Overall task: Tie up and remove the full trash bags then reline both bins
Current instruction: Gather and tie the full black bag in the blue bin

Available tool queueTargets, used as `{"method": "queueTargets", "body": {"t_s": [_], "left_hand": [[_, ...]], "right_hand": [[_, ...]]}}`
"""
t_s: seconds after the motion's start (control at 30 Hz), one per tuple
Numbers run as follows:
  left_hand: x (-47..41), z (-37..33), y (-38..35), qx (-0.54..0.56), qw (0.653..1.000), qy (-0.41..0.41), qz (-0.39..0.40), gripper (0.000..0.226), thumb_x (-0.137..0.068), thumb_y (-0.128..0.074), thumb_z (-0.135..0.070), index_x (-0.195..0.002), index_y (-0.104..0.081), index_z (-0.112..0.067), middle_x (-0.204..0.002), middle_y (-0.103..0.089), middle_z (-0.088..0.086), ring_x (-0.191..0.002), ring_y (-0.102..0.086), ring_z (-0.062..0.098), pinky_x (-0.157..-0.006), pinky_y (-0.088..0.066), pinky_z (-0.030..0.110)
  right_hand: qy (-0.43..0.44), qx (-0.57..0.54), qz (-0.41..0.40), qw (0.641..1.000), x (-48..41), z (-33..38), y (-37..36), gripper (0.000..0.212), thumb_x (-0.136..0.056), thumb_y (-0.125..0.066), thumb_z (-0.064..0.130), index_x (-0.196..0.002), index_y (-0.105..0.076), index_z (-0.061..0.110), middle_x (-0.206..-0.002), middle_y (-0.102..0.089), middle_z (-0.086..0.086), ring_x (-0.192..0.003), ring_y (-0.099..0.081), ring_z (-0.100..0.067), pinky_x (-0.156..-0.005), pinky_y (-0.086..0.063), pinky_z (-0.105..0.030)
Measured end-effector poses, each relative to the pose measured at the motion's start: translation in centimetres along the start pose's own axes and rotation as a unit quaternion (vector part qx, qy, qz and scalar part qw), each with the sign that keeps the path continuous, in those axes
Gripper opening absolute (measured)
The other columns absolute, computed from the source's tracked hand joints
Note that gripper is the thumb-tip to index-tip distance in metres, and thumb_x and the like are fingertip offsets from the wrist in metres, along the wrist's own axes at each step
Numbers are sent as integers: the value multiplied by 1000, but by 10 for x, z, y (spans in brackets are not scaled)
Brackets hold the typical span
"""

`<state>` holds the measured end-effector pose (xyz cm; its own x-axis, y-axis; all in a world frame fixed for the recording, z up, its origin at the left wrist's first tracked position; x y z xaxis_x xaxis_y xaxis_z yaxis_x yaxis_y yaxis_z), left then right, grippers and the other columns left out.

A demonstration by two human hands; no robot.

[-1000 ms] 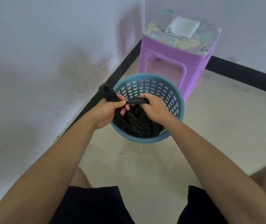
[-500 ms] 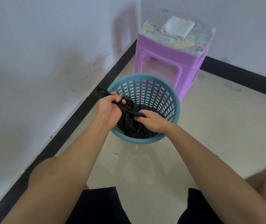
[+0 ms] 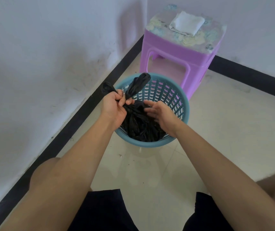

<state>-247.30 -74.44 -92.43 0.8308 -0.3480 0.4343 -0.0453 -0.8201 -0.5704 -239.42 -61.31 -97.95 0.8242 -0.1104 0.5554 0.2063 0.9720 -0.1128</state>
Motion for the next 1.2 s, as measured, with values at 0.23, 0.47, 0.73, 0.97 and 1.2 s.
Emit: {"method": "queueTargets", "body": {"t_s": [0.23,0.47,0.73,0.97,1.2], "left_hand": [[11,9,-20,-137,990,9,43,24,-78,-28,5,-67,-39,-12,-49,-26,3,-53,-37,22,-76,-47,37],[12,4,9,41,988,-18,-151,19,-101,-35,-6,-90,-48,-14,-61,-55,6,-72,-65,24,-85,-51,38],[16,-42,71,-225,911,-96,-331,19,-75,-38,-4,-74,-52,-17,-54,-38,-1,-43,-32,14,-43,-24,24],[9,-67,77,-266,909,-160,-277,21,-72,-36,-12,-79,-51,-24,-68,-45,1,-64,-42,21,-64,-36,39],[16,-50,21,-90,982,-106,-127,14,-101,-35,-1,-106,-47,-3,-54,-44,7,-51,-48,22,-56,-48,34]], "right_hand": [[78,-195,5,978,1,49,-2,65,-93,-39,71,-118,-66,17,-116,-66,-7,-106,-61,-19,-94,-49,-33],[66,-604,-128,784,5,45,13,46,-108,-29,39,-80,-51,9,-48,-46,0,-52,-62,-20,-73,-51,-36],[75,-352,-336,870,31,41,114,36,-105,-30,23,-70,-28,22,-37,-25,10,-30,-20,-8,-35,-13,-18],[95,-182,-428,880,43,30,156,33,-102,-39,38,-73,-34,23,-55,-35,6,-41,-34,-10,-40,-32,-24],[212,-117,-249,938,36,87,88,12,-95,-41,7,-94,-51,13,-67,-64,-4,-69,-64,-19,-81,-55,-35]]}}
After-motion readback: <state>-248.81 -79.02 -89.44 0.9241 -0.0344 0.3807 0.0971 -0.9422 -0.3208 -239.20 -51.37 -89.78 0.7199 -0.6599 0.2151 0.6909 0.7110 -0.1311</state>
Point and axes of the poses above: each hand's wrist, its own x-axis away from the middle knuckle, its own y-axis out of the back of the hand, z = x × y, the point moved 10 cm from there along -x, towards the middle knuckle
